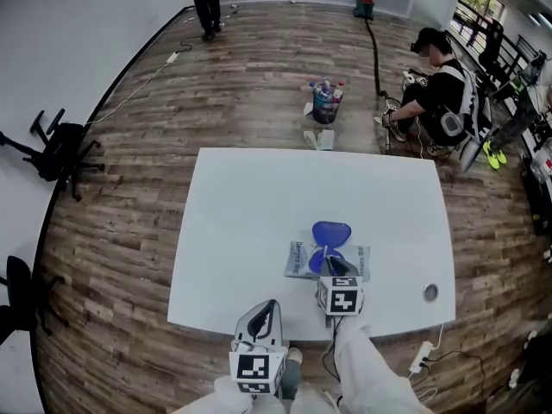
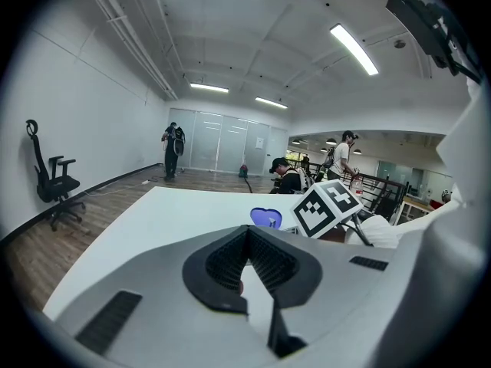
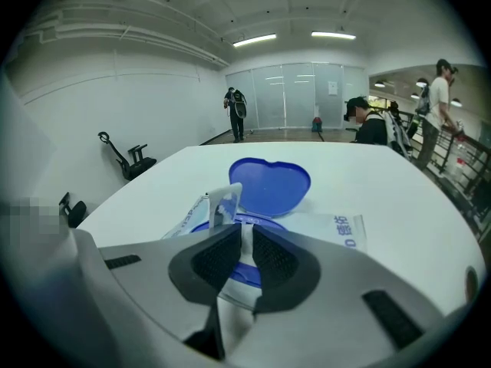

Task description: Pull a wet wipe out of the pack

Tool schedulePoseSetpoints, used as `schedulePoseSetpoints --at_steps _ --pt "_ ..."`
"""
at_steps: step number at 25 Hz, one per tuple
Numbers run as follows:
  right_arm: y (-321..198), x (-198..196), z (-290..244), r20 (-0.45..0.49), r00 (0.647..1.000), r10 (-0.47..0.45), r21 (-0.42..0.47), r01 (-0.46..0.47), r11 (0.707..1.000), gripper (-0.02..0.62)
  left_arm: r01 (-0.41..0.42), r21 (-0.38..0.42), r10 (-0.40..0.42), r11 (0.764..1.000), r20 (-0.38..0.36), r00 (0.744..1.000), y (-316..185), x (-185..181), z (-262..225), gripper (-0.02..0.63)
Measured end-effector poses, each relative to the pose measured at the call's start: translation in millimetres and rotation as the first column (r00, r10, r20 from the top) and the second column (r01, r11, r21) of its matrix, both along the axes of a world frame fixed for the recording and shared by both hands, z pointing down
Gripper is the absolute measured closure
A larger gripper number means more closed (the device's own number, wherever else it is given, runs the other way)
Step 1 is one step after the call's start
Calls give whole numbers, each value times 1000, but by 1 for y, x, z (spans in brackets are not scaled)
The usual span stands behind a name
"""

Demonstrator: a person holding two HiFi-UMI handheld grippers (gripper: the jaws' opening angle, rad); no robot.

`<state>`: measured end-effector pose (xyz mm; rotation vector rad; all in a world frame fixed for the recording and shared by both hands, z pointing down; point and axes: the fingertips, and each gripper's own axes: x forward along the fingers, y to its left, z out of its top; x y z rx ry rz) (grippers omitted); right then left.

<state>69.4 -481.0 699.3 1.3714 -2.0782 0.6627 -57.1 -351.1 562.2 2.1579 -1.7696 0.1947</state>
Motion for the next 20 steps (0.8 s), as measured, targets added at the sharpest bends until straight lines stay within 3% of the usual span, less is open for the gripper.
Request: schedulePoseSetpoints --at_steps 9,20 --pt "1 1 0 -42 999 10 25 -9 1000 581 0 -5 0 1000 0 1000 0 -4 2 606" --pt "9 10 -28 50 998 45 111 -51 993 584 -15 9 15 1000 -4 1000 0 -1 -2 606"
